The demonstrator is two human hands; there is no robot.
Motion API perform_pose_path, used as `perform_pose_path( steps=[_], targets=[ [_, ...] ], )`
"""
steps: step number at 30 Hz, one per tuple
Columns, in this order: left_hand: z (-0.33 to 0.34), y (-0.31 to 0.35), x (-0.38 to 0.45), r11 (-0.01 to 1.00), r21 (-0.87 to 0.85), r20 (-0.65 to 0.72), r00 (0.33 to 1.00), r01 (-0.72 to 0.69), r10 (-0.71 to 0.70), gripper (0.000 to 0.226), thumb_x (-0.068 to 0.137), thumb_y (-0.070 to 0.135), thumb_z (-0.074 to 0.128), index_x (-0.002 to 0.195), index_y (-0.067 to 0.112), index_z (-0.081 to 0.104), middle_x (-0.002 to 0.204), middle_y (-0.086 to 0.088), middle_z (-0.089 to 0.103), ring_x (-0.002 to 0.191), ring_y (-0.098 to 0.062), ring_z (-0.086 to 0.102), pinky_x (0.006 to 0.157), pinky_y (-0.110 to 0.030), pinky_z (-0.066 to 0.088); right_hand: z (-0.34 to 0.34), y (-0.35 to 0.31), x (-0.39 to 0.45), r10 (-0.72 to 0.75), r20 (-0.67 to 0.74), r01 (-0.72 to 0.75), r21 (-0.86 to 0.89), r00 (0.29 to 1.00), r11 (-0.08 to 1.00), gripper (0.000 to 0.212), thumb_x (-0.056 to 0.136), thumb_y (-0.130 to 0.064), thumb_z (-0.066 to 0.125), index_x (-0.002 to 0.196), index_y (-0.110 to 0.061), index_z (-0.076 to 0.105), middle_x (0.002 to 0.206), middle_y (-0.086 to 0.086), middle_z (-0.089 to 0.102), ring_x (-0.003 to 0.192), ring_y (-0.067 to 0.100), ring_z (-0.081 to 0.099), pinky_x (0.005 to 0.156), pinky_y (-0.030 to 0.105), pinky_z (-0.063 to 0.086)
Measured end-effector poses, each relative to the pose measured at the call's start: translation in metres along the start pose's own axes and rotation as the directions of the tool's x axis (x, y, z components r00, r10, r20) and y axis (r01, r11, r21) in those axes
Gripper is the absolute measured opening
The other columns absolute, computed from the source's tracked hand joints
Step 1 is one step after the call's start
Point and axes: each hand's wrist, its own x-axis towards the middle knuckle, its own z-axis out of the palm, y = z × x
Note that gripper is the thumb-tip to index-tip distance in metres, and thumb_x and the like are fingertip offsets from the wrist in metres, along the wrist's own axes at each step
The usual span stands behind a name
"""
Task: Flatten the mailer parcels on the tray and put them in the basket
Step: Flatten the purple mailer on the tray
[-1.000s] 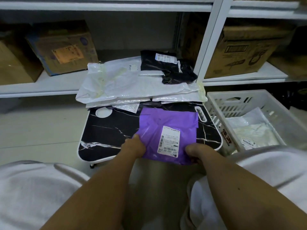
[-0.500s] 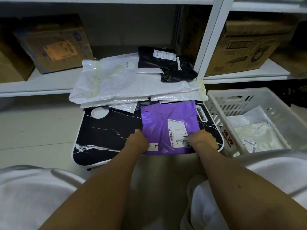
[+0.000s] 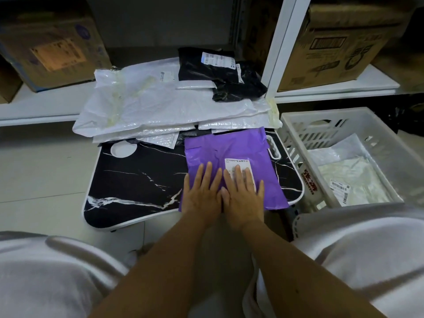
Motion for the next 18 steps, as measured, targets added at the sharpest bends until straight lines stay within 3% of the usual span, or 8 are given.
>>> perform_pose_path(
  steps=[6,10,15,18],
  targets=[
    [0.026,-0.004,0.003,0.999,-0.002,0.070,0.997,-0.046,0.046,0.061,0.100,0.047,0.011,0.149,0.024,-0.018,0.158,-0.006,-0.022,0.145,-0.027,-0.020,0.118,-0.051,-0.004,0.018,0.004,-0.002,-0.029,0.074,0.030,-0.018,0.997,0.999,0.067,0.087,-0.051,-0.016,0.152,-0.032,-0.013,0.161,0.002,-0.013,0.148,0.028,-0.014,0.114,0.060,-0.002],
    [0.028,-0.006,0.006,0.999,-0.005,0.120,0.991,-0.052,0.052,0.063,0.099,0.050,0.012,0.149,0.024,-0.018,0.157,-0.005,-0.023,0.145,-0.028,-0.019,0.118,-0.050,-0.004,0.023,0.007,0.002,-0.028,0.104,0.027,0.002,0.994,1.000,0.058,0.100,-0.049,0.006,0.151,-0.033,-0.015,0.161,-0.001,-0.017,0.147,0.026,-0.017,0.114,0.059,-0.003],
    [0.026,-0.006,0.008,0.999,-0.020,0.134,0.990,-0.042,0.044,0.061,0.100,0.049,0.012,0.151,0.025,-0.013,0.159,-0.005,-0.019,0.146,-0.027,-0.017,0.116,-0.049,-0.007,0.030,0.006,0.003,-0.025,0.101,0.024,0.013,0.995,1.000,0.068,0.087,-0.052,-0.014,0.153,-0.035,-0.007,0.162,-0.001,-0.009,0.148,0.025,-0.010,0.114,0.058,-0.001],
    [0.024,-0.006,0.009,0.999,-0.021,0.164,0.986,-0.042,0.044,0.061,0.100,0.049,0.015,0.152,0.025,-0.007,0.160,-0.004,-0.014,0.147,-0.028,-0.014,0.117,-0.050,-0.005,0.028,0.006,0.005,-0.021,0.099,0.021,0.003,0.995,1.000,0.058,0.098,-0.050,0.006,0.154,-0.033,0.005,0.163,0.000,0.002,0.149,0.027,-0.001,0.114,0.058,0.005]
  ],
)
